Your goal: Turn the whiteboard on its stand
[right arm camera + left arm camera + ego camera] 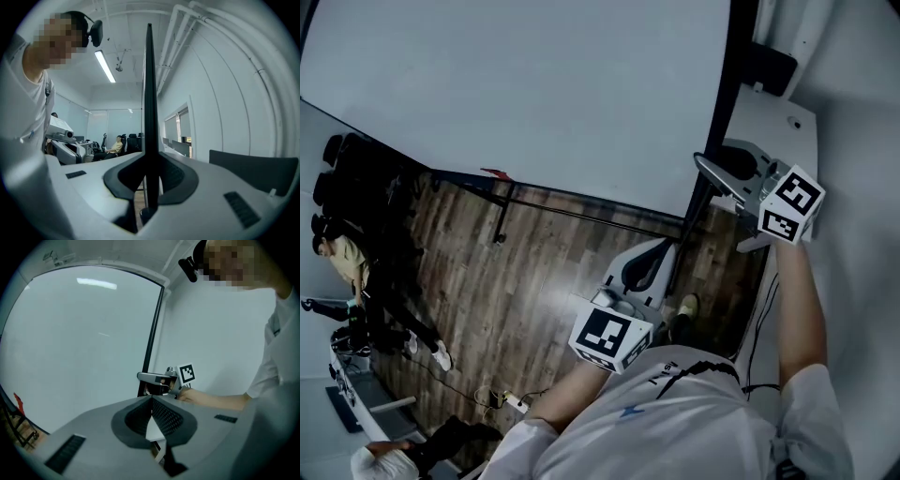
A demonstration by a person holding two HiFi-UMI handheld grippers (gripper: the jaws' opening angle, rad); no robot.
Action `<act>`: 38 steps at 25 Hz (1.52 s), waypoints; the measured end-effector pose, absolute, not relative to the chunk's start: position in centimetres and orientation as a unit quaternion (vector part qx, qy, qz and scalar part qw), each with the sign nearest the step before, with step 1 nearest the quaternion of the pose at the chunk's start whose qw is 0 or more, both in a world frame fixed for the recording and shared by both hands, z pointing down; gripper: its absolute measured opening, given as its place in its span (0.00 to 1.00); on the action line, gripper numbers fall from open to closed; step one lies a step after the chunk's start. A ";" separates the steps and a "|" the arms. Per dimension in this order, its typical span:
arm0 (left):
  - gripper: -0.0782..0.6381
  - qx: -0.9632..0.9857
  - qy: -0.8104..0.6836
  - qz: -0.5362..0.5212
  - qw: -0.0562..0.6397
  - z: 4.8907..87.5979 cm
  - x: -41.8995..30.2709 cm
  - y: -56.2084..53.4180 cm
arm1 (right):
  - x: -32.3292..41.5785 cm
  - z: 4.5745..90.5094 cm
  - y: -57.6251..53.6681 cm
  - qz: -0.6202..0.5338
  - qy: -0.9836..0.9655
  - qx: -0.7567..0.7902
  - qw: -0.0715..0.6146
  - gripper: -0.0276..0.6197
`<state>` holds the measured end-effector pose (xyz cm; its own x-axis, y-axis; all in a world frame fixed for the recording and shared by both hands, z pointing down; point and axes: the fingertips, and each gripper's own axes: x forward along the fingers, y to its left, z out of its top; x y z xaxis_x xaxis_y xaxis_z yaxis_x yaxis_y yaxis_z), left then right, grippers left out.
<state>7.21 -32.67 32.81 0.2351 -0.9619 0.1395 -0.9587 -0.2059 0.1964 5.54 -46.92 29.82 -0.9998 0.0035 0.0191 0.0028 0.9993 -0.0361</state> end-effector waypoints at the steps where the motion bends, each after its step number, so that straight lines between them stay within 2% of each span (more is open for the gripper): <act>1: 0.12 0.782 -0.611 -0.008 0.124 32.7 6.8 -32.2 | 5.6 29.6 -46.9 0.023 -1.000 0.002 0.014 0.15; 13: 0.12 0.817 -0.559 0.008 0.142 36.7 3.6 -30.6 | 8.2 33.1 -49.5 0.061 -0.997 0.037 0.018 0.16; 22: 0.12 0.816 -0.567 -0.007 0.113 28.6 -0.6 -27.7 | 5.0 26.7 -45.7 0.047 -0.998 0.039 0.027 0.16; 32: 0.13 0.827 -0.550 -0.019 0.117 25.4 -2.4 -27.4 | 4.4 23.4 -44.6 0.039 -0.998 0.042 0.040 0.16; 38: 0.12 0.838 -0.532 -0.023 0.118 26.5 -2.6 -28.1 | 4.4 24.4 -44.8 0.042 -0.997 0.039 0.042 0.16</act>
